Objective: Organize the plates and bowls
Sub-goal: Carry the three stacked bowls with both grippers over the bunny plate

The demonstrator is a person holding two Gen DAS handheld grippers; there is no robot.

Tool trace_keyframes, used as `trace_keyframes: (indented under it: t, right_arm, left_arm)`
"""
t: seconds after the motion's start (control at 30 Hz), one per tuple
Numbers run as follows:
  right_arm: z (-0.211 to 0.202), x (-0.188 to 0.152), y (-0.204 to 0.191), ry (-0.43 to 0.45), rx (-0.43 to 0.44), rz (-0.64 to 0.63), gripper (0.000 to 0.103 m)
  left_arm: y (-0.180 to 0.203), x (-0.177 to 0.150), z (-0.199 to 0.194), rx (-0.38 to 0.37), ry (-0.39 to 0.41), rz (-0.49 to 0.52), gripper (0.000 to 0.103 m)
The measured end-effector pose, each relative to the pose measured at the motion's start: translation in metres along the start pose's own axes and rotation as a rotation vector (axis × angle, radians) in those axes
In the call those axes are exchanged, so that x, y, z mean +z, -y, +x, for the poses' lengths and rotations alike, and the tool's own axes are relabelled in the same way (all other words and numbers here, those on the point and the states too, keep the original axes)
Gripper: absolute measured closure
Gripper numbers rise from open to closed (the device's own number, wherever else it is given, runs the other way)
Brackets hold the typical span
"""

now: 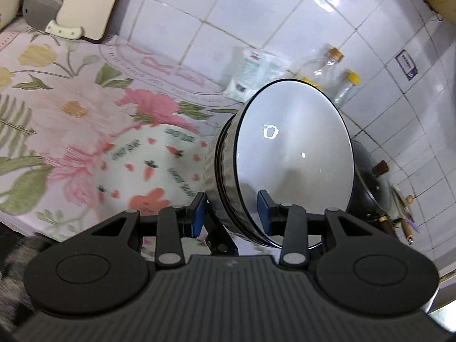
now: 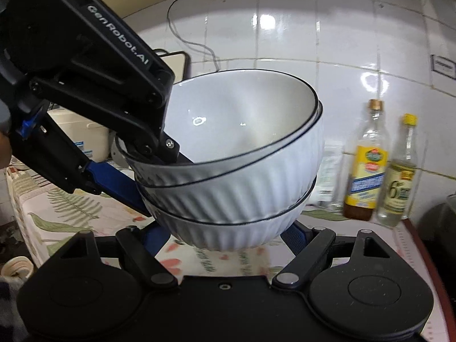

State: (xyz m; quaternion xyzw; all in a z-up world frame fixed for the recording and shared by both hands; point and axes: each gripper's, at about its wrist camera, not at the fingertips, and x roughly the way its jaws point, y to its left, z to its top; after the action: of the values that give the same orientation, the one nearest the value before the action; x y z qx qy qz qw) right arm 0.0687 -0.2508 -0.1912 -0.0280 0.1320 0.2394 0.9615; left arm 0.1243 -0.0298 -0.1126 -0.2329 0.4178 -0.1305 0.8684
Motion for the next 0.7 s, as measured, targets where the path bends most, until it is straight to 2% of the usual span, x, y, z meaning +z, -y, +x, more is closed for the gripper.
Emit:
trace_keyframes:
  t: [0.2, 0.33, 0.5, 0.7]
  right_arm:
    - [0.032, -0.007, -0.018, -0.074, 0.032, 0.015, 0.016]
    - [0.051, -0.014, -0.019, -0.115, 0.033, 0.008, 0.016]
    - [0.067, -0.020, -0.020, -0.174, 0.036, 0.014, 0.016]
    - [0.076, -0.021, -0.027, -0.230, 0.022, -0.009, 0.016]
  left_arm:
    - [-0.030, 0.006, 0.015, 0.040, -0.043, -0.020, 0.066]
    - [-0.048, 0.010, 0.032, 0.035, -0.077, -0.056, 0.066]
    - [-0.058, 0.012, 0.049, 0.059, -0.102, -0.066, 0.066]
    - [-0.068, 0.016, 0.060, 0.051, -0.137, -0.113, 0.066]
